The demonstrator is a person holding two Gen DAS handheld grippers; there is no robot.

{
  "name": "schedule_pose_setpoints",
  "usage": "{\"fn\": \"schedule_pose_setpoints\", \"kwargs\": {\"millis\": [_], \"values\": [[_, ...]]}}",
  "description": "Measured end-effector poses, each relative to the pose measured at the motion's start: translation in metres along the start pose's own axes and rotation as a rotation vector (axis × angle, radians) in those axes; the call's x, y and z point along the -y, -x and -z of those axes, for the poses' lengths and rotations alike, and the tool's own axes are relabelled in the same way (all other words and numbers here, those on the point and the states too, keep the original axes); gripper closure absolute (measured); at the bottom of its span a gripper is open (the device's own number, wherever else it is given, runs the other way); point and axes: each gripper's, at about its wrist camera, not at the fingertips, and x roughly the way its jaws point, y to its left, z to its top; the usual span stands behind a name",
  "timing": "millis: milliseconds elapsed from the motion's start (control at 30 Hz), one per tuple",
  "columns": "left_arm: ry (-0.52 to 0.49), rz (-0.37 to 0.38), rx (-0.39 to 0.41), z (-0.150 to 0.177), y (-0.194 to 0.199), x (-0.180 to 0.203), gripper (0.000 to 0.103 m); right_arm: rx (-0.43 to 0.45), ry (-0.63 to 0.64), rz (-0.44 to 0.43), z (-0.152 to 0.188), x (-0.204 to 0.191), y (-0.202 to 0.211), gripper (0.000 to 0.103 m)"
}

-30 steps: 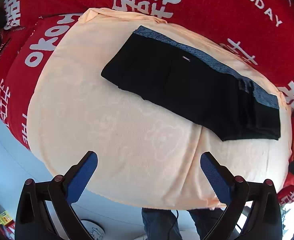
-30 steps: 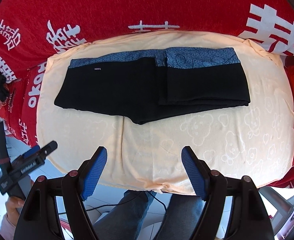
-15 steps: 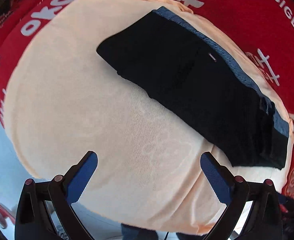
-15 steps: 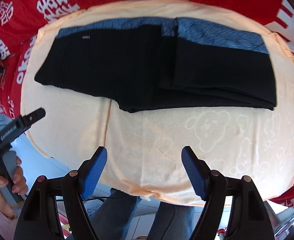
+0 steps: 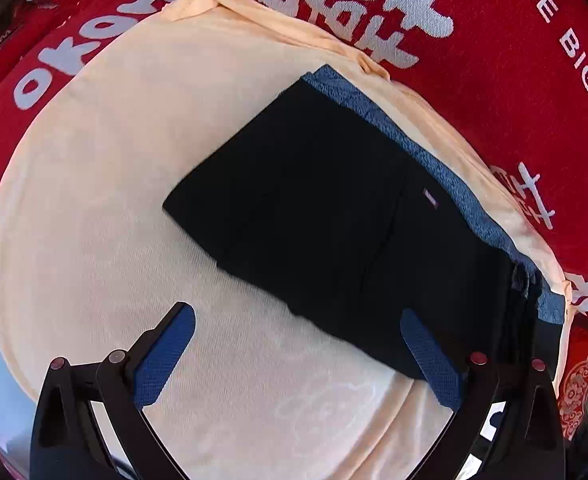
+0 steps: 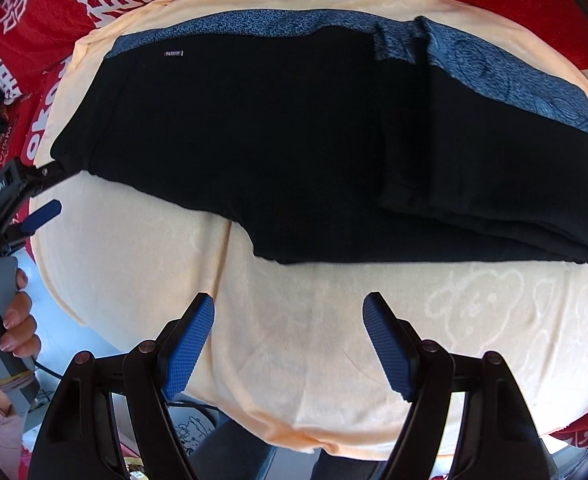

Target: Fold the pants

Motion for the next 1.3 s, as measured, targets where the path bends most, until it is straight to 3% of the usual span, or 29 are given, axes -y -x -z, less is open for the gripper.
{"fn": "schedule_pose_setpoints", "kwargs": {"millis": [333, 600, 800, 967, 1200, 1300], "values": [[-0.001, 0.032, -0.005, -0.01, -0.015, -0.006, 0.0, -0.008, -0.035, -0.019, -0.003, -0.005, -0.01, 0.023], [0.024, 0.105, 0.008, -0.01, -0.019, -0.021, 0.0, -0.008, -0.047, -0.029, -0.002, -0.004, -0.012, 0.023], [0.041, 0.239, 0.015, -0.012, -0.019, -0.018, 0.0, -0.01, -0.044, -0.033, -0.003, -0.007, -0.015, 0.023], [0.124, 0.336, 0.037, -0.016, -0.033, -0.029, 0.0, -0.019, -0.039, -0.038, -0.003, -0.012, -0.02, 0.023], [0.2, 0.382, 0.083, -0.022, -0.03, -0.028, 0.0, -0.022, -0.032, -0.046, -0.004, -0.015, -0.024, 0.023], [0.157, 0.44, 0.153, -0.028, -0.013, -0.014, 0.0, -0.021, -0.036, -0.055, -0.005, -0.016, -0.023, 0.023]]}}
